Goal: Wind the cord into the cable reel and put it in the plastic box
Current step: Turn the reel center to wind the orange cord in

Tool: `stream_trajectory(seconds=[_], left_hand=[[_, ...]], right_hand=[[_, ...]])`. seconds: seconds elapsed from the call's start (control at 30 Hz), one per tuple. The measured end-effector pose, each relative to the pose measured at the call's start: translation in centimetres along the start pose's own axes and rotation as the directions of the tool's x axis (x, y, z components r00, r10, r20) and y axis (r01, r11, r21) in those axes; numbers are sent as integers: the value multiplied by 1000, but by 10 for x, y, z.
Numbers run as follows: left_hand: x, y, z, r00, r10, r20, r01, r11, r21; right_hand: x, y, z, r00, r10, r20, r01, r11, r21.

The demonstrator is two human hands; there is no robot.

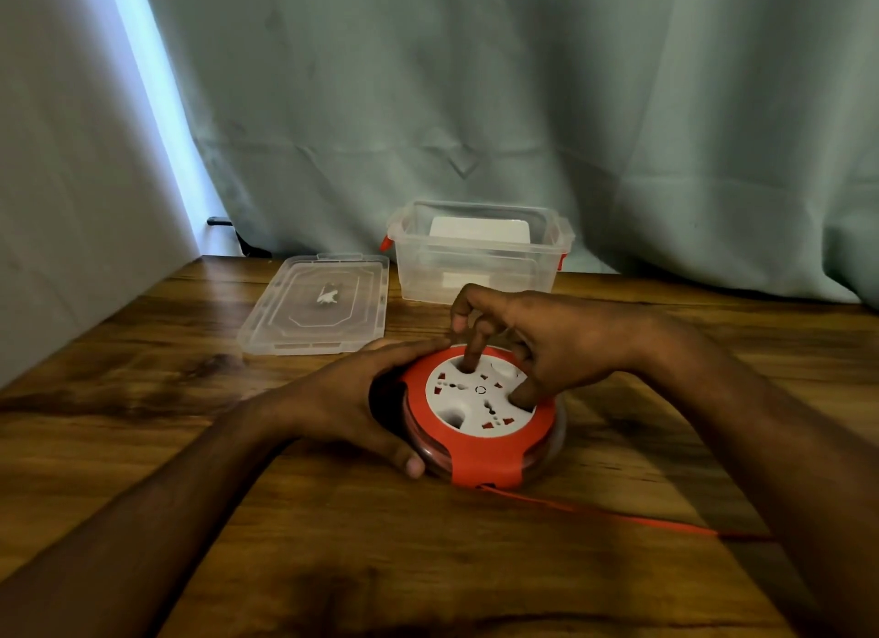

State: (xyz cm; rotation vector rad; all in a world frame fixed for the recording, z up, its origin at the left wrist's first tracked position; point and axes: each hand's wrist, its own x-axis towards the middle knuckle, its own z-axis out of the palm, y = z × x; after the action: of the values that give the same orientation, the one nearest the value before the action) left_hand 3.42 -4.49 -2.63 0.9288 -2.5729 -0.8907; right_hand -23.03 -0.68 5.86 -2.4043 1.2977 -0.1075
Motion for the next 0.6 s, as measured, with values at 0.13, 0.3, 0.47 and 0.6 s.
stream_trajectory(seconds=[0.13,0.3,0.47,0.6], left_hand=[[0,0,0,1000,-8,9,8,1000,-3],[-1,-1,-1,1000,-26,-2,26,1000,-7],[-1,3,0,999,-35,-4,35,999,-5],[-1,5,-1,999,-36,0,36,999,-9]], right_hand=[[-1,-4,0,1000,1,-21,-2,999,-46],[-4,-10,0,999,20,-39,-24,994,-105],[-2,-11,6,996,1,-94,-20,978,-207],[0,-13,9,990,-10,-142,-30,960,-277]])
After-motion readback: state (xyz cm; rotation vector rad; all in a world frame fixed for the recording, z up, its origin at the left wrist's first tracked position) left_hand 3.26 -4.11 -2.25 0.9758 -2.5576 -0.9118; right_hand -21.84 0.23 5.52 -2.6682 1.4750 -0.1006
